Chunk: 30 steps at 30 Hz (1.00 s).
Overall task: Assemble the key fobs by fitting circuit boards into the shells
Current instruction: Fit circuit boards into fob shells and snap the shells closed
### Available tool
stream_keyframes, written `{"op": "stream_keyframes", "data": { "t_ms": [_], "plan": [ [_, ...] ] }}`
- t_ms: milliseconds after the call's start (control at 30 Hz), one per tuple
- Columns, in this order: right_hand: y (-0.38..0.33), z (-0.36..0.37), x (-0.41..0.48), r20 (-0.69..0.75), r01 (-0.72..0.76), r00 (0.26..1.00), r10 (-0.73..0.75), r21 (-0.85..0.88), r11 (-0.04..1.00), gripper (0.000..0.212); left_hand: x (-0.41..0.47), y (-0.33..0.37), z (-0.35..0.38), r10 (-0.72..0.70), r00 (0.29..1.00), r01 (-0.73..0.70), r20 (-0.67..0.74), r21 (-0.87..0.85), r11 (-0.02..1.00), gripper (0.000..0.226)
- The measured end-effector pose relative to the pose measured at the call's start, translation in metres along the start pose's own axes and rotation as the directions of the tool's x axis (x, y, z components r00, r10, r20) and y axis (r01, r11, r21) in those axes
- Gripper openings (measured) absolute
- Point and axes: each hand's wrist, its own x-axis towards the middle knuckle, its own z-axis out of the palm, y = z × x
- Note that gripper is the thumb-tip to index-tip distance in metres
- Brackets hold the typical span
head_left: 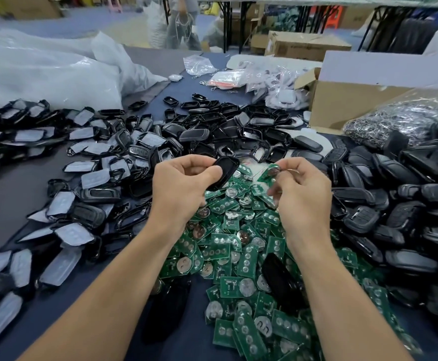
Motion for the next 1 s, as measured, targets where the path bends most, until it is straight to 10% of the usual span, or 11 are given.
{"op": "stream_keyframes", "data": {
  "t_ms": [233, 1000],
  "plan": [
    [-0.004, 0.002, 0.003, 0.219, -0.286, 0.951, 0.217, 0.363, 0.887, 0.022, -0.003, 0.002, 0.002, 0.016, 0.994, -0.002, 0.11, -0.118, 0.993, 0.021],
    [-0.008, 0.003, -0.005, 0.161, -0.029, 0.987, -0.005, 0.206, 0.978, 0.032, -0.006, 0.009, -0.001, -0.059, 0.986, 0.069, 0.159, -0.061, 0.996, 0.035]
  ]
}}
